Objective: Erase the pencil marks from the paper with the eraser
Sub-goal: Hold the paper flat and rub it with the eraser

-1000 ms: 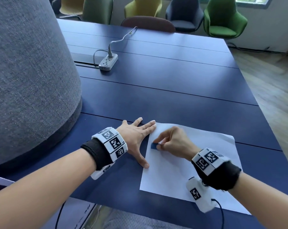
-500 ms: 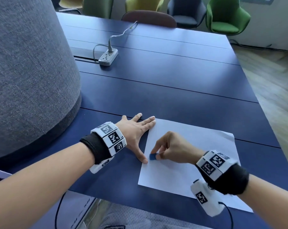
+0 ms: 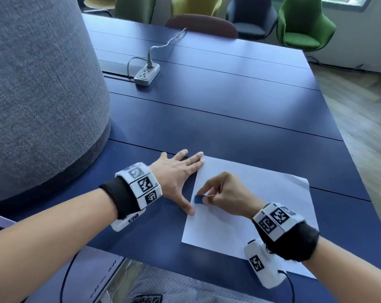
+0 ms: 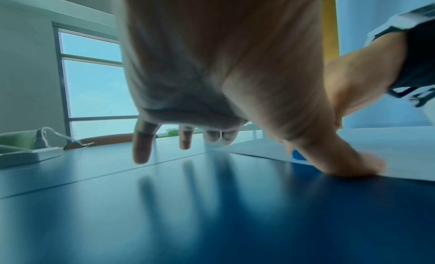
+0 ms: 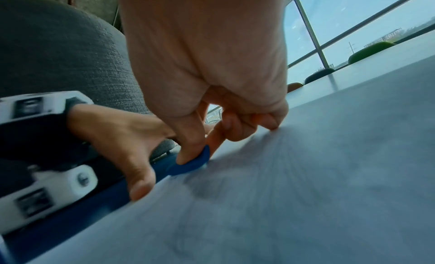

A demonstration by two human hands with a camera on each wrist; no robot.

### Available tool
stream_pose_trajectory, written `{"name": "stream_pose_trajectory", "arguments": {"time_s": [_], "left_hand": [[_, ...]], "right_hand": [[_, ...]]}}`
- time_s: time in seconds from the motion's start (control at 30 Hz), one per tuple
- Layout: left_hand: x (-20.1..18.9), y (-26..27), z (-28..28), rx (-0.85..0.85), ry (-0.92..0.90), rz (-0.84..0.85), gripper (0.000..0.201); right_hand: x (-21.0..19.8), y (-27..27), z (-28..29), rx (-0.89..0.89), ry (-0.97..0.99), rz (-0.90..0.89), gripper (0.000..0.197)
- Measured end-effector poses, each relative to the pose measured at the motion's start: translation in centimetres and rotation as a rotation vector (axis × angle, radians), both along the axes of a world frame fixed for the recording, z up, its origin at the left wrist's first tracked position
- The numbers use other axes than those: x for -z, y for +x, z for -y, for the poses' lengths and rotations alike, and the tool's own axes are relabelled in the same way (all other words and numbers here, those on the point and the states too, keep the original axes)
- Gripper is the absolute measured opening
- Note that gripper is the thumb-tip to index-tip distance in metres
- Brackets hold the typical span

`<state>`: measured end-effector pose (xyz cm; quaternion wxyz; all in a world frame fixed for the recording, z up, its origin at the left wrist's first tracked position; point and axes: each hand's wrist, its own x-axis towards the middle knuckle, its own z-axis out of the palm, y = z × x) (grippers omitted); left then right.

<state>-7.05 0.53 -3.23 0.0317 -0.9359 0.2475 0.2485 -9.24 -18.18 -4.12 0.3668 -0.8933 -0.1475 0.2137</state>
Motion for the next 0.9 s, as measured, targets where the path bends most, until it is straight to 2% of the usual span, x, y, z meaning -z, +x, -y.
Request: {"name": "stream_pose_trajectory", "arguments": {"time_s": [0.07, 0.17, 0.33, 0.5, 0.63, 0.8, 0.9], "left_hand": [[0.3, -1.2, -0.1, 0.062, -0.010, 0.014, 0.136], [0.2, -2.2, 0.1, 0.042, -0.004, -0.063, 0.139], [-0.1, -2.1, 0.3, 0.037, 0.019, -0.086, 0.141], [-0.2, -2.1, 0.3, 0.044, 0.040, -0.114, 0.145], [-0.1, -2.1, 0.3, 0.047, 0.042, -0.109, 0.145], [-0.4, -2.1, 0.5, 0.051, 0.071, -0.116, 0.148], [-0.3, -2.2, 0.6, 0.047, 0.065, -0.117, 0.148]], "right_hand": [[-0.1, 0.2, 0.0, 0.002, -0.005, 0.013, 0.016], [-0.4, 0.2, -0.1, 0.001, -0.026, 0.031, 0.017], [-1.3, -1.4, 0.3, -0.211, -0.106, -0.053, 0.019], [-0.7, -1.0, 0.1, -0.065, -0.033, 0.039, 0.018], [-1.2, -2.3, 0.2, -0.283, -0.134, -0.096, 0.018], [-0.8, -1.8, -0.3, -0.139, -0.064, -0.009, 0.018], [-1.2, -2.7, 0.0, -0.289, -0.111, -0.074, 0.018]]}}
